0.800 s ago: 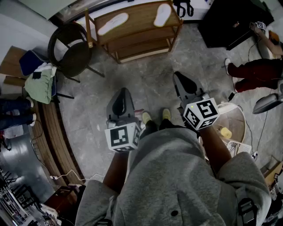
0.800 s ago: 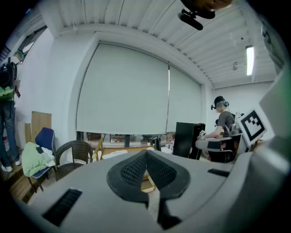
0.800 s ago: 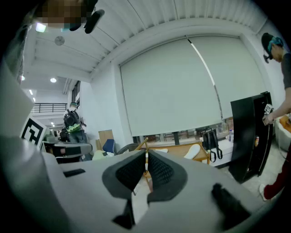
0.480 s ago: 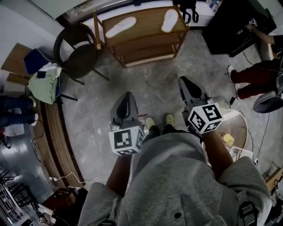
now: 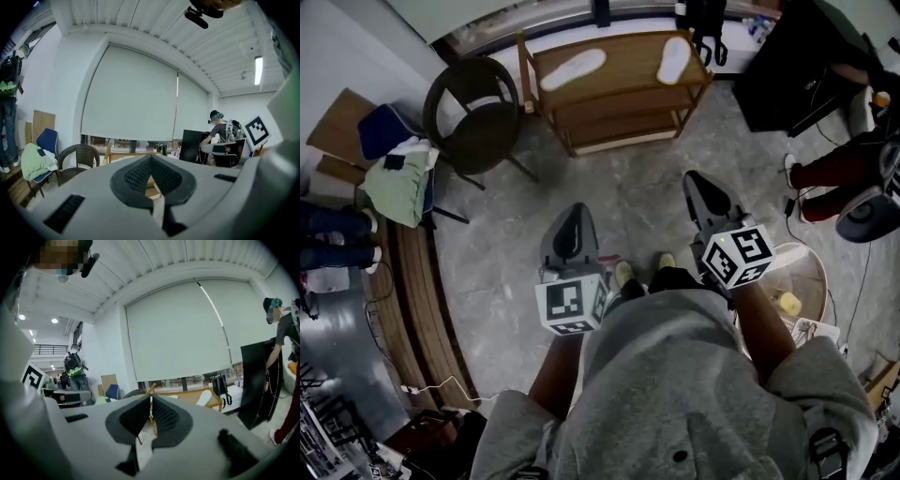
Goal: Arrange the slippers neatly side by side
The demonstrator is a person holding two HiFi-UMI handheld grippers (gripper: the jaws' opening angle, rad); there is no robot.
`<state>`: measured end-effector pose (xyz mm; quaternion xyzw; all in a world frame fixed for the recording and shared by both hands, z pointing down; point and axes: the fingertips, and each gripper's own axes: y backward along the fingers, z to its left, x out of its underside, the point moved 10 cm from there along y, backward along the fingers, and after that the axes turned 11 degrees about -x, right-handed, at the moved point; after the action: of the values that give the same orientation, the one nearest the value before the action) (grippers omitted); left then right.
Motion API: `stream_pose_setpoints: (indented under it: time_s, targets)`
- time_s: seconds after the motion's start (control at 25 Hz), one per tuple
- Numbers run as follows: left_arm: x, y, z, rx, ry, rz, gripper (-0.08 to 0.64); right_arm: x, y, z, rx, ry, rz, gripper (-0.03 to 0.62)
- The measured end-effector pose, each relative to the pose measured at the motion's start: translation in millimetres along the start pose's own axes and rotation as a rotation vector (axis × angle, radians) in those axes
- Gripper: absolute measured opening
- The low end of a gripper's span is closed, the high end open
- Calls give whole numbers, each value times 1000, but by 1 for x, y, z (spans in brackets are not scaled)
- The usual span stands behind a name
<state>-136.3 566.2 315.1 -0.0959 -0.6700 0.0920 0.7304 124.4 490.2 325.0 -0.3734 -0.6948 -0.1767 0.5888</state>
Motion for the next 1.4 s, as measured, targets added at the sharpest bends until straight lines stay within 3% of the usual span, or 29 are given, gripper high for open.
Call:
stream_pose_setpoints:
  time_s: [0.64,1.4]
  targets:
    - [-12,-25,10,72,-45,-20,14,-12,-21,-9,-14,-8,-44,32]
    - [-34,-179,-1,79,-81,22,15,-33,-129,-133,-15,-45,-16,32]
